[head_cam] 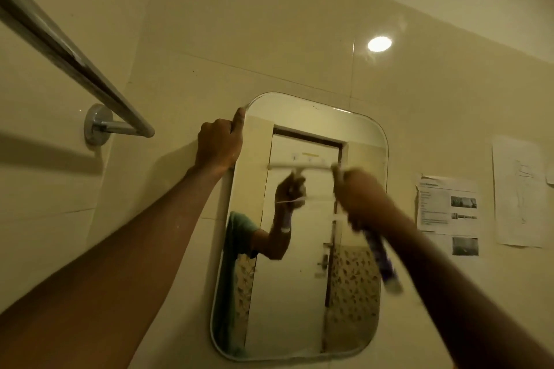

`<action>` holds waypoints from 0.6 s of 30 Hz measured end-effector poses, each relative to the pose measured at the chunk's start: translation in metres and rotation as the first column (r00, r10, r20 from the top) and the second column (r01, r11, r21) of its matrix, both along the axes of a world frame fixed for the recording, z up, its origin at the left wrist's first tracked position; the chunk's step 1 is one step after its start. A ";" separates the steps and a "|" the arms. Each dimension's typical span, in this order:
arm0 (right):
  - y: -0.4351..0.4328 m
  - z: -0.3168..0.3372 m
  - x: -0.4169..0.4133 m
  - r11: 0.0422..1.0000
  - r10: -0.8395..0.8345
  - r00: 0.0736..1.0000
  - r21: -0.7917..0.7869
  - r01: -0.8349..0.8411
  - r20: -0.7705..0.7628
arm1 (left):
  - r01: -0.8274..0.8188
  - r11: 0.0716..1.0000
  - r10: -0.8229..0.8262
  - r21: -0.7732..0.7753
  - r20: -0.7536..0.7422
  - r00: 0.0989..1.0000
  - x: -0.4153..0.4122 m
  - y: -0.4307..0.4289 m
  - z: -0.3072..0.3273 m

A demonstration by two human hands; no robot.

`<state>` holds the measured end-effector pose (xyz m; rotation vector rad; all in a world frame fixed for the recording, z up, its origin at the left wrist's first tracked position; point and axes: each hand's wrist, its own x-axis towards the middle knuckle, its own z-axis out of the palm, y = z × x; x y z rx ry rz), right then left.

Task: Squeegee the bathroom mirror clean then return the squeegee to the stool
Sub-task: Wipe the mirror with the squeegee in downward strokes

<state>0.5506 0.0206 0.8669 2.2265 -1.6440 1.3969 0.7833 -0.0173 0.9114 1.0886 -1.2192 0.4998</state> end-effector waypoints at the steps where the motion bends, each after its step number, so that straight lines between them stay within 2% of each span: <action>1: 0.001 0.028 -0.001 0.998 0.004 1.000 -0.061 -0.003 0.030 | -0.003 1.000 0.003 -0.003 0.001 1.000 0.000 0.001 0.000; 3: 0.000 0.072 -0.001 0.991 0.032 0.992 -0.134 -0.016 0.119 | -0.001 1.000 0.001 0.007 -0.006 1.000 -0.001 0.001 0.000; 5: -0.009 0.077 0.001 0.992 0.042 0.987 -0.128 -0.022 0.158 | 0.024 0.999 -0.024 0.030 -0.018 1.000 0.001 0.000 0.001; 7: -0.021 0.036 0.004 0.994 0.031 0.989 -0.112 -0.015 0.143 | 0.055 0.997 -0.054 0.047 -0.022 0.998 0.005 -0.003 0.003; 10: -0.023 -0.062 0.008 0.999 0.039 0.988 -0.039 -0.033 0.148 | 0.056 0.997 -0.056 0.049 -0.006 0.998 0.006 -0.001 0.003; 12: -0.016 -0.083 0.001 0.999 0.028 0.992 0.035 -0.033 0.120 | 0.050 0.997 -0.051 0.054 0.000 0.999 0.003 0.001 0.002; 14: -0.016 -0.053 -0.013 0.998 0.028 0.996 0.054 -0.033 0.088 | 0.035 0.998 -0.035 0.056 0.006 0.999 0.002 0.003 0.001; 18: -0.022 0.058 -0.028 0.991 0.009 0.987 -0.135 0.012 0.158 | 0.002 0.999 -0.004 0.036 0.045 0.999 0.002 0.000 0.000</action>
